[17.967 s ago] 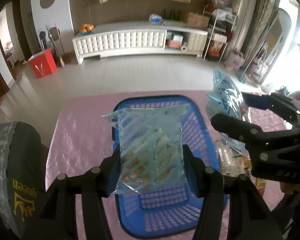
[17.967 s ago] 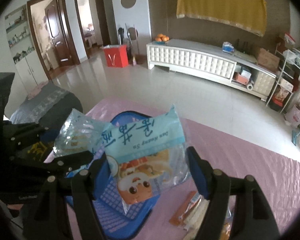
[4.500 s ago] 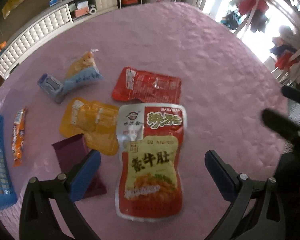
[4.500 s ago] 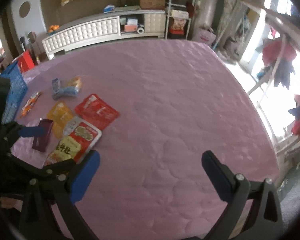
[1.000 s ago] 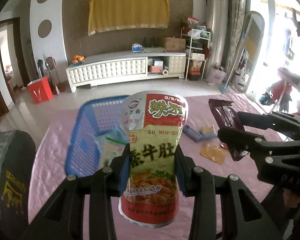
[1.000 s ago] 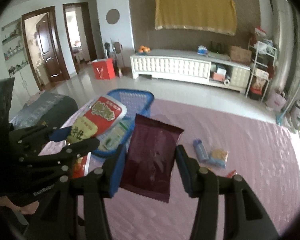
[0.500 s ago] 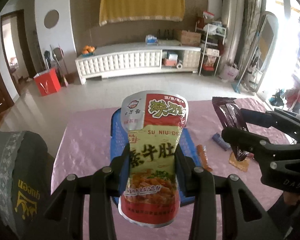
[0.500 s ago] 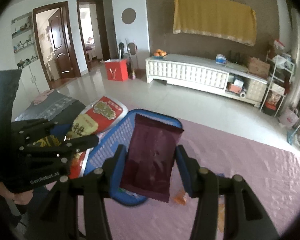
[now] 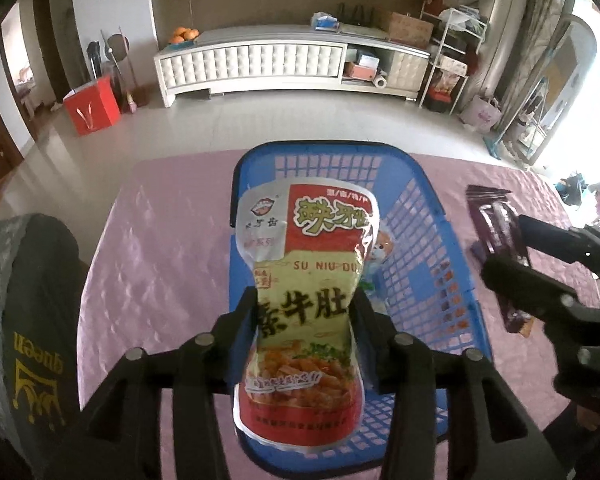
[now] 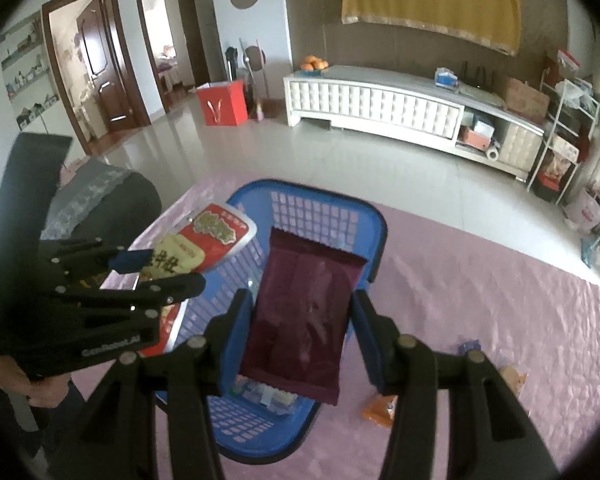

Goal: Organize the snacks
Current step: 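Carry both packs over the basket and open the left tool to drop the pouch, then open the right tool to drop the maroon pack into the basket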

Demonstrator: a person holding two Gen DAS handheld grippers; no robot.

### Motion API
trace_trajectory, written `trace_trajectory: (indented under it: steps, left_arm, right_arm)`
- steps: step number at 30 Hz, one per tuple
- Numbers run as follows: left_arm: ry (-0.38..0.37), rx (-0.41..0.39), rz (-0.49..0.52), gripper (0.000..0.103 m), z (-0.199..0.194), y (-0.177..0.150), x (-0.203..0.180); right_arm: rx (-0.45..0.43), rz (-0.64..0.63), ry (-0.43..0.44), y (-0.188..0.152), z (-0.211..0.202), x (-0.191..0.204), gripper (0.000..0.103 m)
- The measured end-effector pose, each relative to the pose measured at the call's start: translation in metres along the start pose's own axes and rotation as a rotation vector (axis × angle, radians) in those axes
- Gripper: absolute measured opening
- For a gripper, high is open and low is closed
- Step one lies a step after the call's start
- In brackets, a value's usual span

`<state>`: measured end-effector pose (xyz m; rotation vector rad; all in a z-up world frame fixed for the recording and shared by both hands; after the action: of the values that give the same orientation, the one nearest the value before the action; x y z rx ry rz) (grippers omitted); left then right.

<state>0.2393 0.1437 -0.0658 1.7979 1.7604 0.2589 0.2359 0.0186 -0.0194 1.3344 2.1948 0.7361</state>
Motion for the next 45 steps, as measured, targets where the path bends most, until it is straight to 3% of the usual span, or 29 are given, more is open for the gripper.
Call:
trace_trajectory:
  steps: [1,3,5,10,13,17,21,25,29,36,45]
  left_arm:
    - [-0.002,-0.003,0.0,0.046,0.002,-0.001,0.0]
    - [0.006,-0.019,-0.006,0.065,0.003,-0.003,0.002]
    - [0.05,-0.062,0.014,0.072,-0.002,-0.007,-0.001]
    - [0.081,-0.16,0.085,0.075,-0.027,-0.015,-0.012]
    - [0.153,-0.225,0.116,0.077,-0.044,-0.018,-0.018]
    - [0.188,-0.282,0.111,0.082,-0.063,-0.018,-0.014]
    - [0.33,-0.308,0.121,0.082,-0.073,-0.02,-0.008]
    - [0.409,-0.303,0.109,0.082,-0.076,-0.026,0.001]
    - [0.42,-0.291,0.09,0.082,-0.076,-0.03,0.014]
    - [0.393,-0.255,0.074,0.082,-0.066,-0.035,0.023]
    - [0.321,-0.237,0.039,0.082,-0.063,-0.038,0.026]
  right_arm:
    - [0.0,0.001,-0.003,0.0,0.0,0.0,0.055]
    - [0.004,0.004,-0.008,-0.001,-0.001,0.001,0.055]
    - [0.012,-0.001,-0.012,-0.005,-0.004,0.002,0.055]
    - [-0.003,-0.008,-0.022,-0.004,-0.016,-0.001,0.055]
    - [-0.031,-0.006,-0.011,-0.003,-0.026,-0.002,0.055]
    - [-0.055,-0.01,0.016,0.0,-0.037,0.0,0.055]
    - [-0.043,-0.022,0.06,0.003,-0.037,0.01,0.055]
    - [-0.019,-0.052,0.042,0.006,-0.027,0.02,0.055]
    - [0.033,-0.083,0.059,0.002,-0.011,0.032,0.055]
    - [0.089,-0.119,0.012,-0.009,0.009,0.044,0.055]
    - [0.166,-0.147,-0.049,-0.027,0.026,0.039,0.058]
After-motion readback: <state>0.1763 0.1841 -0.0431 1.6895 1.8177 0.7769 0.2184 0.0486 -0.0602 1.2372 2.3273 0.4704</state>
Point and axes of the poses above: each gripper's, at about its wrist camera, not at the fingertips, and z roughly the way its jaws point, x to its left, y to its top, the point moved 2 cm from there along z, roughly the way its jaws point, and after that the axes turned 14 degrees about -y, right-handed, at the moved point
